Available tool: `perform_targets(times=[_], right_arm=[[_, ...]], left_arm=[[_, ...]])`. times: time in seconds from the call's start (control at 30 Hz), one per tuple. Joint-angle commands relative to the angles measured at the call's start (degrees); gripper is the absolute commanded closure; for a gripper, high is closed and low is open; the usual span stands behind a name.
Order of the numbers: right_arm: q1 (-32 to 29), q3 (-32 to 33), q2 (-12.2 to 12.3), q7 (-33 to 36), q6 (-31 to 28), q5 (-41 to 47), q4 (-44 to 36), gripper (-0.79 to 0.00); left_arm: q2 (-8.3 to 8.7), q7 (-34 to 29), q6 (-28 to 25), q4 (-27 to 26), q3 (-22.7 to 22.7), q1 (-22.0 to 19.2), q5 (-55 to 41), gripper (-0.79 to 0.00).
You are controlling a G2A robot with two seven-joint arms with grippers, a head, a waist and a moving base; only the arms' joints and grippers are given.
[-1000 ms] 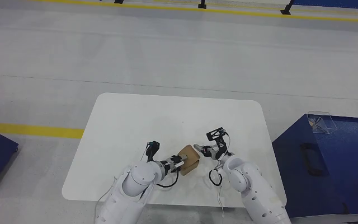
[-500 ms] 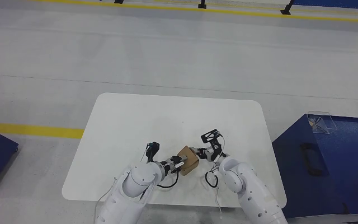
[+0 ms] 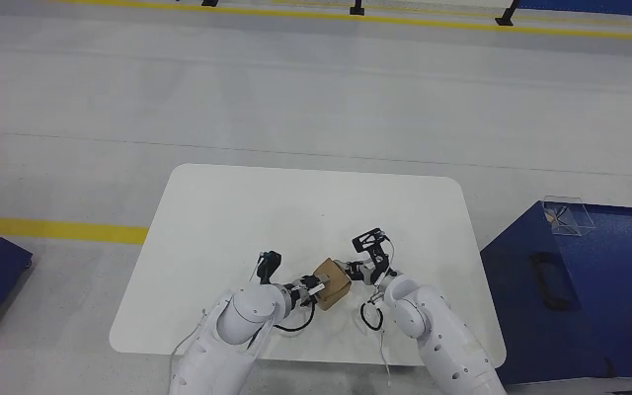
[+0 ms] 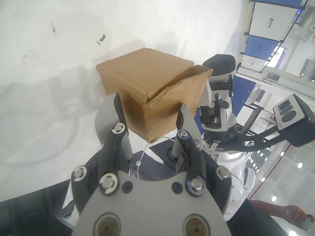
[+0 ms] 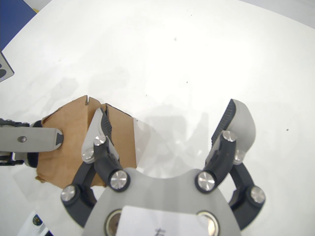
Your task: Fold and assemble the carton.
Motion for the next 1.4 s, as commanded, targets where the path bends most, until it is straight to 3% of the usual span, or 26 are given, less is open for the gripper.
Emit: perform_targets(times=[0.0, 0.4, 0.6, 0.83, 0.97, 1.07, 1.17, 1.37], right_arm=[[0.14, 0.03, -0.04, 0.02, 0.16, 0.04, 0.10, -0.785], [-0.19, 2.40, 0.11, -0.73, 0.20, 2.37, -0.75, -0.785], [-2.20, 3.06, 0.70, -1.04, -6.12, 1.91, -3.28, -0.785], [-0.65, 0.81, 0.26, 2.64, -1.73, -1.28, -1.46, -0.785], [0.48, 0.00, -0.07, 2.51, -1.41, -0.65, -0.03, -0.785], [0.50, 0.42, -0.03, 2.15, -1.79, -0.29, -0.15, -0.785], [-0.17, 1.68, 0.22, 1.27, -2.22, 0.03, -1.21, -0.785], [-1.88, 6.78, 0.99, -0.12, -0.97, 2.02, -3.48, -0.785]], left_arm=[[0.02, 0.06, 0.16, 0.31, 0.18, -0.22, -0.18, -0.391], [0.27, 0.21, 1.00, 1.52, 0.93, -1.29, -0.89, -0.397], [0.46, 0.20, 1.17, 1.66, 1.30, -1.56, -0.87, -0.394], [0.72, 0.92, 1.28, 0.77, 1.18, -1.06, -1.28, -0.428], [0.97, 2.40, 0.84, -1.41, 0.76, 0.24, -1.13, -0.585], [1.27, 5.10, -0.24, -4.71, 0.29, 2.12, 0.16, -0.631], [1.56, 8.33, -1.69, -8.50, 0.10, 4.50, 2.00, -0.779], [2.14, 13.00, -6.02, -12.46, 1.65, 7.98, 8.53, -0.785]])
